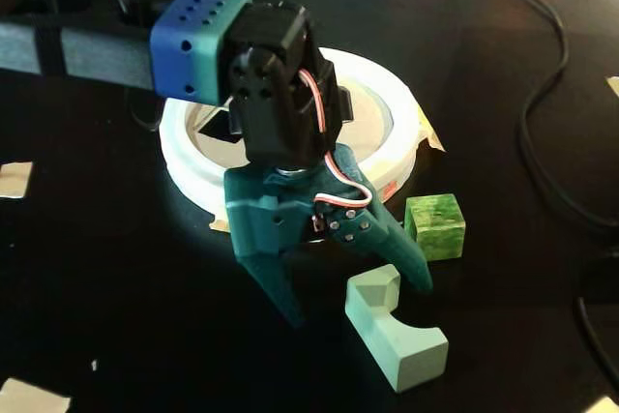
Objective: Pick up the U shape block and drop it in corresponding U shaped hole
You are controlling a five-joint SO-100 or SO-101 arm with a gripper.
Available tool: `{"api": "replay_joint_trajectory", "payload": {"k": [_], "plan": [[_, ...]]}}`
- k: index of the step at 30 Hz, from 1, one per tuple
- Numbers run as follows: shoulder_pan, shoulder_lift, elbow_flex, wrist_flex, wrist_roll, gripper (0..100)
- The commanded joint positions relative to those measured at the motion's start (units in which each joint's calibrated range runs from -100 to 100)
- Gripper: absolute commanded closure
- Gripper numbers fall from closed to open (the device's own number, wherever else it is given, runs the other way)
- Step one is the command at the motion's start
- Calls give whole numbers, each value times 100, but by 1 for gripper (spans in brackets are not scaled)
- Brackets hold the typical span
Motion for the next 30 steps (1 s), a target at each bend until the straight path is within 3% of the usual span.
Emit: {"api": "replay_joint_trajectory", "payload": {"k": [1,6,11,17,26,30], "plan": [[85,-102,-430,-4,34,30],[85,-102,-430,-64,29,54],[85,-93,-430,-84,15,70],[97,-93,-430,-84,-15,74],[97,-93,-430,-84,-20,89],[97,-93,-430,-84,-20,90]]}}
